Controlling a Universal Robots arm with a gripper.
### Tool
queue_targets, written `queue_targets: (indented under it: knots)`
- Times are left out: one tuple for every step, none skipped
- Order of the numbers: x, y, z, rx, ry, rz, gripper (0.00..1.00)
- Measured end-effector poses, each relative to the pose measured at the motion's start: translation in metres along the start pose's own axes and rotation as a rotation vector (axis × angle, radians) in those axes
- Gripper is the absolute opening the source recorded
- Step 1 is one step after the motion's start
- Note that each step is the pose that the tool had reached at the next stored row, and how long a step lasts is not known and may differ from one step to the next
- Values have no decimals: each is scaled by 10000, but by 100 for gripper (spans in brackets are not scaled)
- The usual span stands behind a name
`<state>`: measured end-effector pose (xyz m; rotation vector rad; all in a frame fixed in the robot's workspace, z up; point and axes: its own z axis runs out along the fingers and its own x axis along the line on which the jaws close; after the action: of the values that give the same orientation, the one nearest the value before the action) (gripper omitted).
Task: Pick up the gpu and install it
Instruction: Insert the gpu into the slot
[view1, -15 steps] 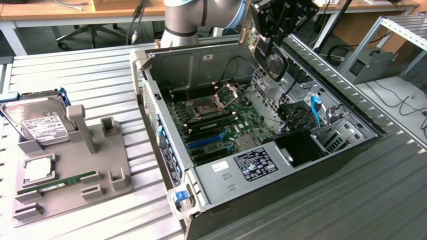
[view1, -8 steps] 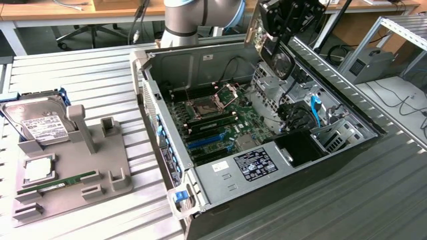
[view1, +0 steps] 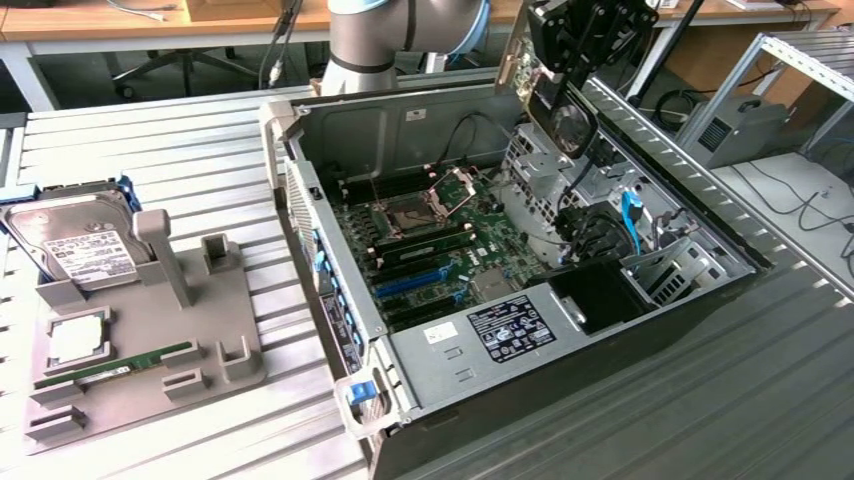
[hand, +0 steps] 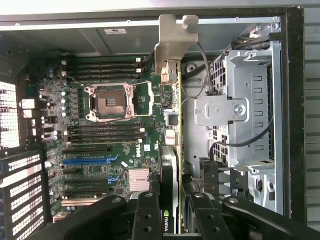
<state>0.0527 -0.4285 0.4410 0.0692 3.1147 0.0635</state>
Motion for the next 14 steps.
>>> queue_targets:
  knots:
    - [0, 0, 0, 0, 0, 0, 27]
    - [0, 0, 0, 0, 0, 0, 27]
    - [0, 0, 0, -1, 0, 0, 27]
    - [0, 0, 0, 0, 0, 0, 27]
    - [0, 0, 0, 0, 0, 0, 27]
    - [0, 0, 0, 0, 0, 0, 27]
    - [0, 0, 0, -1, 0, 0, 27]
    - [0, 0, 0, -1, 0, 0, 27]
    - [0, 0, 0, 0, 0, -3, 27]
    - [0, 0, 0, 0, 0, -10, 27]
    - [0, 0, 0, -1, 1, -26, 27]
    - [0, 0, 0, -2, 5, -118, 27]
    - [0, 0, 0, -4, 10, -223, 27]
    - [1, 0, 0, -10, 17, -409, 27]
